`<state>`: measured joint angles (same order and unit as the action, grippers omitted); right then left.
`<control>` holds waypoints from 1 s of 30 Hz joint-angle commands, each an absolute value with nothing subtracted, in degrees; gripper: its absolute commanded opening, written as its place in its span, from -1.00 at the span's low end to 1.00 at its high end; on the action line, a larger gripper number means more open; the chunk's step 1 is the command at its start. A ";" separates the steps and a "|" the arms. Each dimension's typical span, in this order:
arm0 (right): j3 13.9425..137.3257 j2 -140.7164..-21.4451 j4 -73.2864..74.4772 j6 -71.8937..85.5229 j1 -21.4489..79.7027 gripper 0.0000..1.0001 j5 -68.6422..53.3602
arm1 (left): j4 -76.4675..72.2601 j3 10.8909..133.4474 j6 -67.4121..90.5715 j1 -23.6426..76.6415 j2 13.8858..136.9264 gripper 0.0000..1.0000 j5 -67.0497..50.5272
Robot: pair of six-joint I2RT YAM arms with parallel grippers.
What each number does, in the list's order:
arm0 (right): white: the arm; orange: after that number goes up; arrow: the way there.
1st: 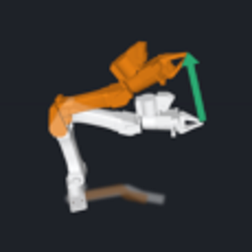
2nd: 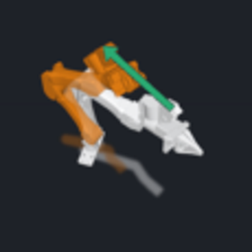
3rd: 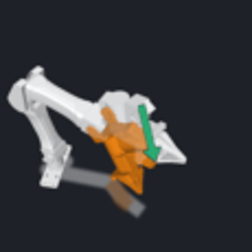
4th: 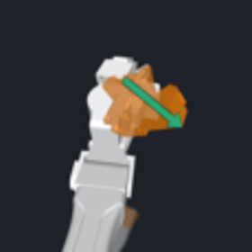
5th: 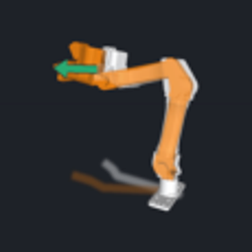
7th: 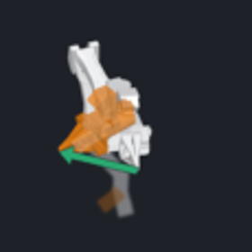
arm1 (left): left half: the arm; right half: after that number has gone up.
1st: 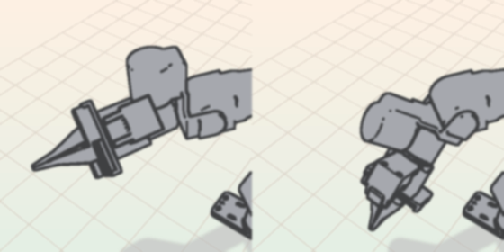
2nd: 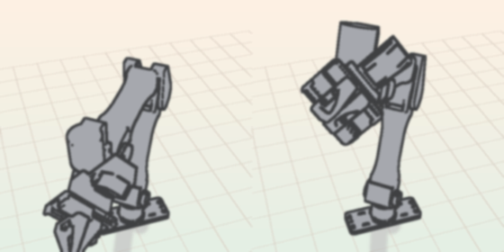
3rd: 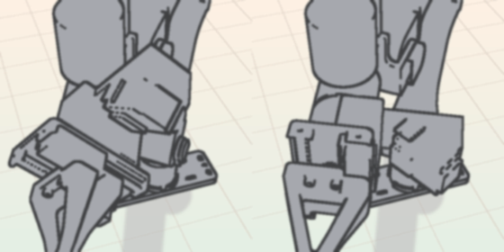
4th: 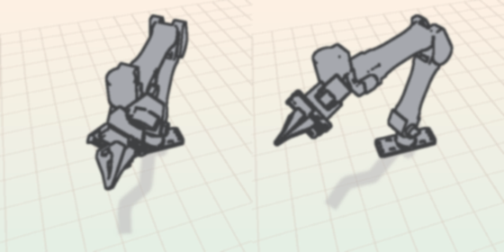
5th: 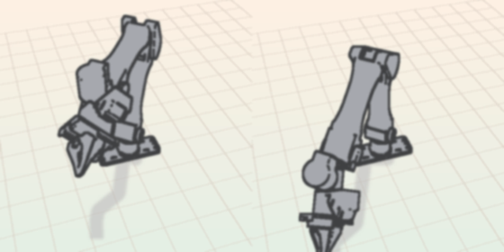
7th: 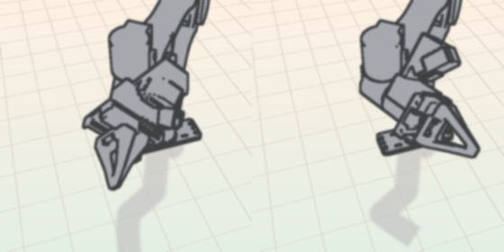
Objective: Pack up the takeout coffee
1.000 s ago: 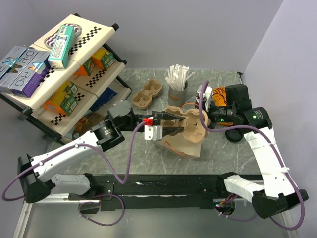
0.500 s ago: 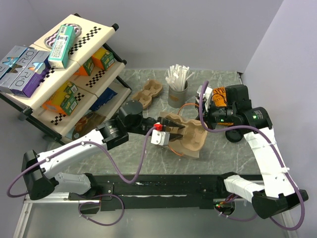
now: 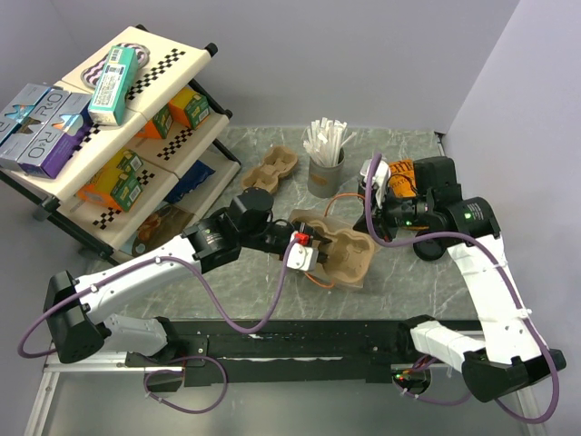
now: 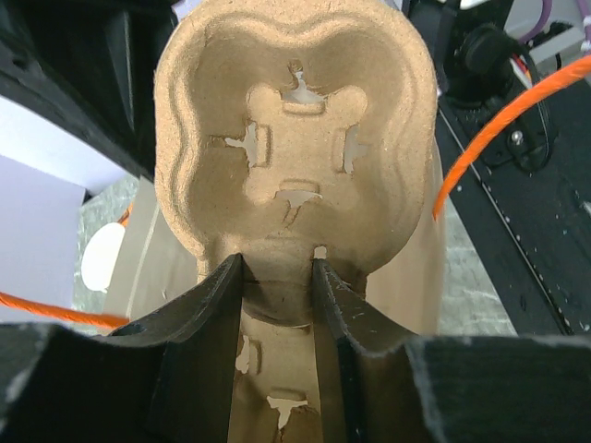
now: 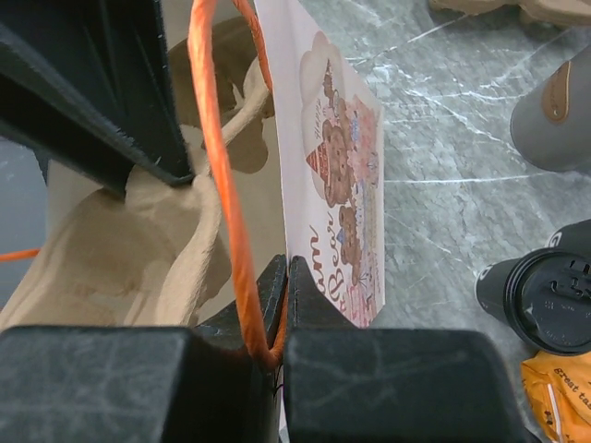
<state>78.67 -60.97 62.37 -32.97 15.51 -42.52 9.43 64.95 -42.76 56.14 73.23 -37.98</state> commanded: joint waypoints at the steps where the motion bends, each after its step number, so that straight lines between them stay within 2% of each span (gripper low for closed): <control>1: 78.31 -58.98 63.19 -35.24 15.91 -1.00 -43.50 | 11.60 67.32 -45.44 56.43 72.07 -0.99 -36.48; 18: 77.87 -58.27 63.46 -35.16 18.37 -1.00 -42.63 | 25.05 77.52 -54.05 59.85 81.82 -0.99 -25.49; 30: 77.87 -59.85 59.68 -30.50 18.46 -1.00 -39.98 | 29.79 78.22 -60.29 63.19 81.12 -0.98 -18.55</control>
